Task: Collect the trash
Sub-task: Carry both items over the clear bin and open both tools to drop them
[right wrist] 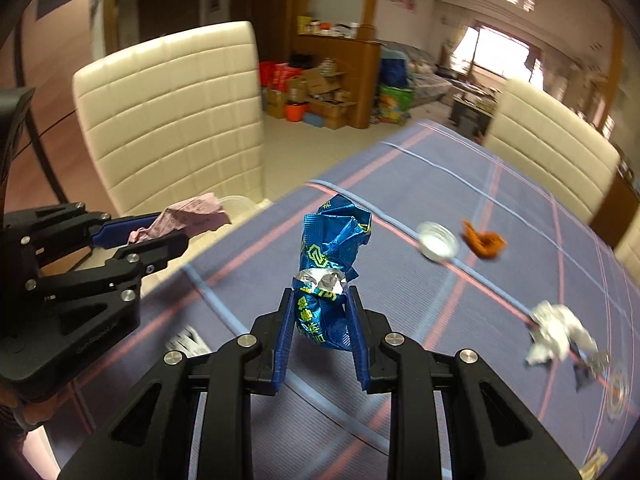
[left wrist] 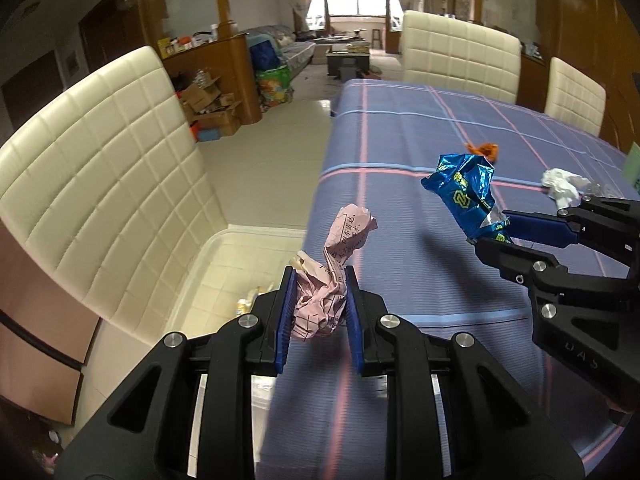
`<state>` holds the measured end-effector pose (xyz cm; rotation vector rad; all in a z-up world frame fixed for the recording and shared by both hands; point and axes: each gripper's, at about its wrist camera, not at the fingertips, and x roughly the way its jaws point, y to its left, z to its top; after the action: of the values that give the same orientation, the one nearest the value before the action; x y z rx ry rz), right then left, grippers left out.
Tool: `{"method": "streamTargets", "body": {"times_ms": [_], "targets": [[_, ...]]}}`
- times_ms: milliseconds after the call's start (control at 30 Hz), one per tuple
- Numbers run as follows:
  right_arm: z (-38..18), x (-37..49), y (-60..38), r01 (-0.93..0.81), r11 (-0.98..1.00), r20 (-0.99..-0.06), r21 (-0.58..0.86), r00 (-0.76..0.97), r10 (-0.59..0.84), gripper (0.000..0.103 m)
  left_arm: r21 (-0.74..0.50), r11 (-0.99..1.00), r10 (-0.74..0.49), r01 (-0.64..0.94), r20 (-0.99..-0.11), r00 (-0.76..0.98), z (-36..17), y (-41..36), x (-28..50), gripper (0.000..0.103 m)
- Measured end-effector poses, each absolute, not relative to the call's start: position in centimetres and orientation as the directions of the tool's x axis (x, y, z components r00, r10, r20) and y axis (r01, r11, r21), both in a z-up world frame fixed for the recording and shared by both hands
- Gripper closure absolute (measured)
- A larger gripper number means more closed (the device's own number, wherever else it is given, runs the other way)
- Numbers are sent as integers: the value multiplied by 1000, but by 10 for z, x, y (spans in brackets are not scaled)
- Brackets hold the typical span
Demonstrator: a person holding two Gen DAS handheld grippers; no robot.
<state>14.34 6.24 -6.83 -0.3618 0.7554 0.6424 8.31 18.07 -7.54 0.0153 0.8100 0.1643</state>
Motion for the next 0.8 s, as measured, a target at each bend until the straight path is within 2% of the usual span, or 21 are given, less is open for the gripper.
{"method": "streamTargets", "body": {"times_ms": [433,467,500,533,567,800], "targets": [[-66,147,144,-725,679,-726,-113,527,442,78,77,953,254,-292,-728,637,-87,262,75,75],[-66,146,146,-727,677,-725,-114,527,444,78,73,953,251,-293,-734,632,-89,266,76,66],[-67,146,148,-731,673,-725,-116,525,445,78,73,950,255,-302,-740,622,-91,269,77,52],[-68,146,150,-733,670,-726,-116,523,446,78,76,943,269,-323,-743,612,-94,272,78,13],[-70,147,151,-736,667,-728,-118,521,446,78,76,939,281,-336,-735,617,-94,274,77,3],[-83,153,159,-742,661,-753,-111,497,431,78,124,925,335,-359,-711,618,-100,278,73,3]]}}
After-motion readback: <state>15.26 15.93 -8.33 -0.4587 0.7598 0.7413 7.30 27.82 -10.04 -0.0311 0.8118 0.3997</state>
